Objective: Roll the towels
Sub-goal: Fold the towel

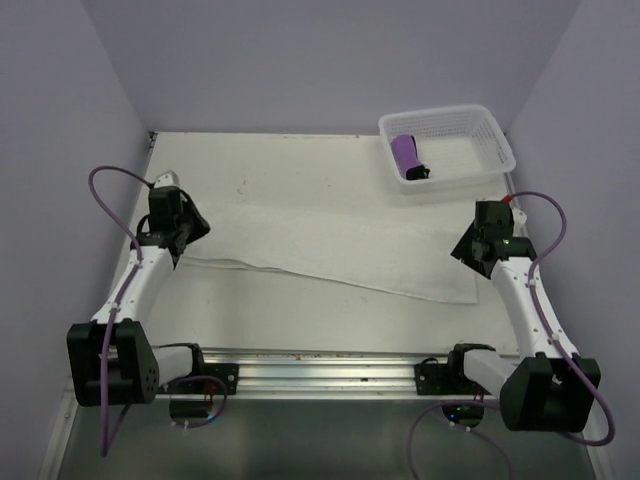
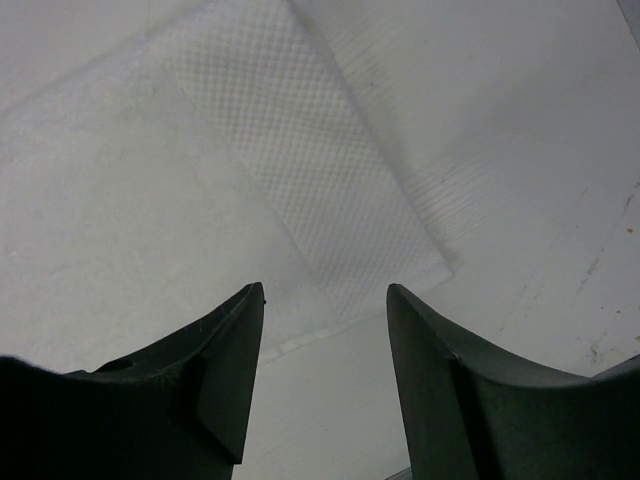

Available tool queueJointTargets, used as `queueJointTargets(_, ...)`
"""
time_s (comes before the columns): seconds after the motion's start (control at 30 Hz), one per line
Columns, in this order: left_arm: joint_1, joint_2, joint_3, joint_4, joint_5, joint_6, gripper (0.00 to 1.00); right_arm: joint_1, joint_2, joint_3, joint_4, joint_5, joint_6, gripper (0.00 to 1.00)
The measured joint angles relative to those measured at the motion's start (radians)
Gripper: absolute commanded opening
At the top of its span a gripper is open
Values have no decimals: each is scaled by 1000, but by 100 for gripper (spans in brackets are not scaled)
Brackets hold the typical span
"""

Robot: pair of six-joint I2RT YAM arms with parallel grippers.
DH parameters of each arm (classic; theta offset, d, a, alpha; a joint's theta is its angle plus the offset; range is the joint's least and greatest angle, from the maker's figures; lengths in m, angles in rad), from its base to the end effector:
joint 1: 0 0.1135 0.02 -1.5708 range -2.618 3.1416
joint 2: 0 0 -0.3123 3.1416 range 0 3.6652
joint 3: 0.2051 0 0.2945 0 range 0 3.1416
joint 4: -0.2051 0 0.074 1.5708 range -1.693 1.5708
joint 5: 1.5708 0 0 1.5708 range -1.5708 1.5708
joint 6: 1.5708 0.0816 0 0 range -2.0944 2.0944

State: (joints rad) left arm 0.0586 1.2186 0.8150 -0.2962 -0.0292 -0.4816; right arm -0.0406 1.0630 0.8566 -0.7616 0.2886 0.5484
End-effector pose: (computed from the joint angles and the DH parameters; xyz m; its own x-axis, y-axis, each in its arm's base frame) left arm 0.3193 0.0211 0.2484 -0.5324 -0.4950 -0.6867 -0.3694 0.8657 -0.3377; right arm 0.2478 -0.0333 0.2606 -0.5980 0.5245 -0.6060 0.5999 0.7944 0.0955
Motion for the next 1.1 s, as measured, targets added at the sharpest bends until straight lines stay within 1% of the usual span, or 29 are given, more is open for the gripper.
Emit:
queueJointTargets(0.13, 0, 1, -72, 41, 43, -39, 22, -21, 87, 13, 43, 8, 8, 59)
queueJointTargets(0.2, 0, 3, -105, 52, 58, -59, 20, -46, 122, 14, 76, 6, 6, 60)
queueJointTargets(0.3, 0, 4, -163, 82, 77, -92, 15, -87, 177, 14, 134, -1, -8, 61)
queueJointTargets(0.37, 0, 4, -203, 108, 83, -114, 12, -105, 213, 14, 179, -5, -24, 61)
queueJointTargets(0.4, 0, 4, -222, 124, 85, -127, 10, -110, 230, 14, 200, -11, -30, 61)
queueJointTargets(0.6, -3, 5, -317, 188, 78, -181, 2, -119, 311, 14, 327, -50, -65, 62)
queueJointTargets(0.77, -4, 17, -340, 209, 69, -200, 0, -126, 371, 16, 401, -77, -92, 60)
queueJointTargets(1.07, -8, 47, -344, 248, 62, -208, 0, -151, 411, 9, 516, -98, -115, 55)
queueJointTargets(1.1, -8, 48, -344, 249, 61, -208, 0, -156, 417, 8, 523, -100, -116, 53)
